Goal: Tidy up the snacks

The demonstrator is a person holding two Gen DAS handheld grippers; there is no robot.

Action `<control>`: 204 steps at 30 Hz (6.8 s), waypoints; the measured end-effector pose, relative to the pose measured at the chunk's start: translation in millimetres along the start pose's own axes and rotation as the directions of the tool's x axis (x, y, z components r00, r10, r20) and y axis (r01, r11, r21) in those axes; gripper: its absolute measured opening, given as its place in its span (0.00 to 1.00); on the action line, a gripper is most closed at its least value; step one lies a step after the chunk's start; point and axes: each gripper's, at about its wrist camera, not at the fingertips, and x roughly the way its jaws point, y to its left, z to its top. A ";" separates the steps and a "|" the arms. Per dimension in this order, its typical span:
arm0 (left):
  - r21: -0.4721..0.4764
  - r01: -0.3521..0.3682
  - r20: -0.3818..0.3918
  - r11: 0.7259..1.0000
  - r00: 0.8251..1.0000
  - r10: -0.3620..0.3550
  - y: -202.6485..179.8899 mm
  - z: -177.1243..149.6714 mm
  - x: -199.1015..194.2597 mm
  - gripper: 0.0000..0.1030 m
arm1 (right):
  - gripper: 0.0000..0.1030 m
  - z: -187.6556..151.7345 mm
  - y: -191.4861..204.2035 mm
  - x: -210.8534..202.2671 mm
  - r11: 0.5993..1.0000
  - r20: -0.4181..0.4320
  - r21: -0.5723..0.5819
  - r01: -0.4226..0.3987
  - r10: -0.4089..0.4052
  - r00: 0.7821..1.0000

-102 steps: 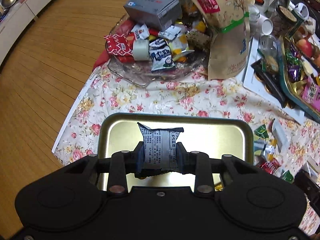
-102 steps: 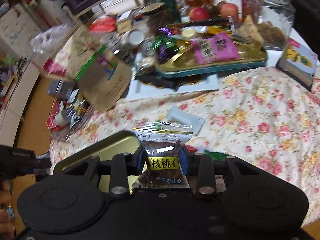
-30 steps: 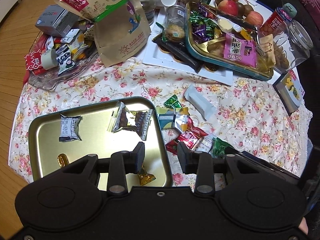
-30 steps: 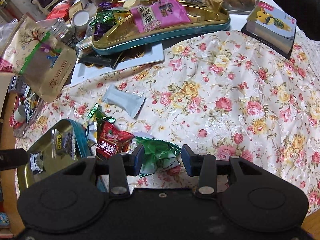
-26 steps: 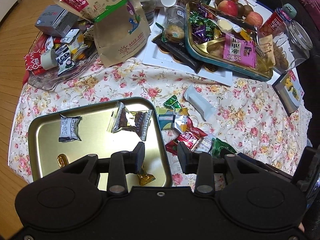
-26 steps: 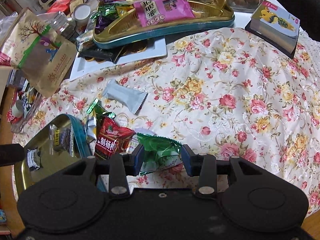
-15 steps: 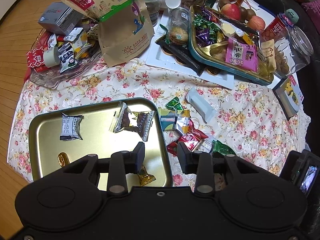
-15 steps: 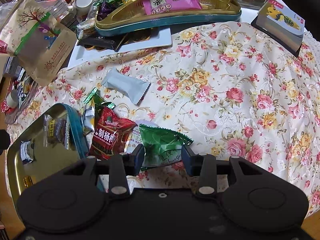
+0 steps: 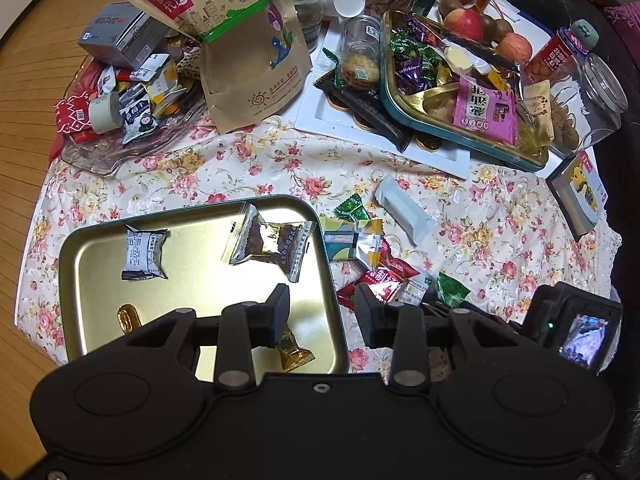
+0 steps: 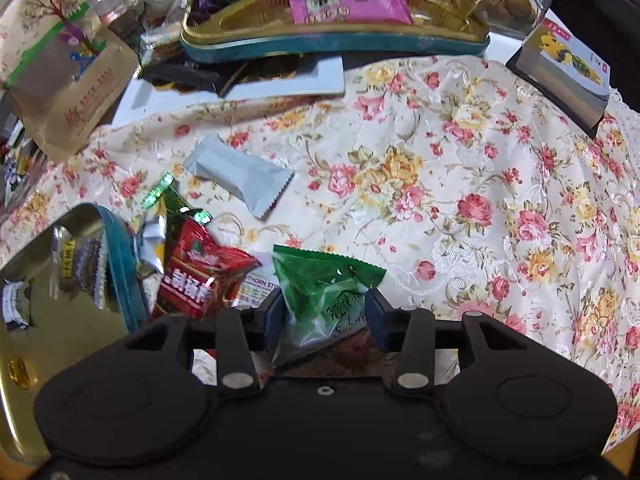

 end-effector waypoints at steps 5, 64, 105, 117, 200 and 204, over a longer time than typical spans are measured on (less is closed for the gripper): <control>-0.010 0.009 0.005 1.000 1.000 -0.009 1.0 1.3 -2.0 0.44 | 0.47 -2.2 -6.8 7.0 1.000 -0.013 0.014 -0.004 0.004 1.000; 0.104 -0.103 -0.006 0.989 0.994 0.105 -78.2 11.8 122.8 0.44 | 0.42 10.3 -143.2 -127.7 0.928 0.238 0.306 -0.214 0.143 0.961; 0.059 -0.231 0.012 0.971 0.973 0.231 -86.4 37.8 163.1 0.48 | 0.42 21.1 -157.5 -147.4 0.911 0.318 0.348 -0.222 0.108 0.942; 0.299 0.003 -0.124 0.954 0.992 0.036 -180.4 -40.9 160.2 0.48 | 0.42 21.0 -167.6 -157.7 0.900 0.350 0.380 -0.215 0.076 0.934; -0.039 -0.221 0.135 0.974 0.965 0.225 -18.9 1.3 -7.3 0.33 | 0.41 12.8 -101.0 -151.2 0.952 0.289 0.220 -0.213 0.145 0.946; -0.101 -0.267 0.109 0.958 0.954 0.278 35.4 -5.6 -12.0 0.33 | 0.41 8.7 -64.9 -152.6 0.966 0.281 0.123 -0.228 0.187 0.941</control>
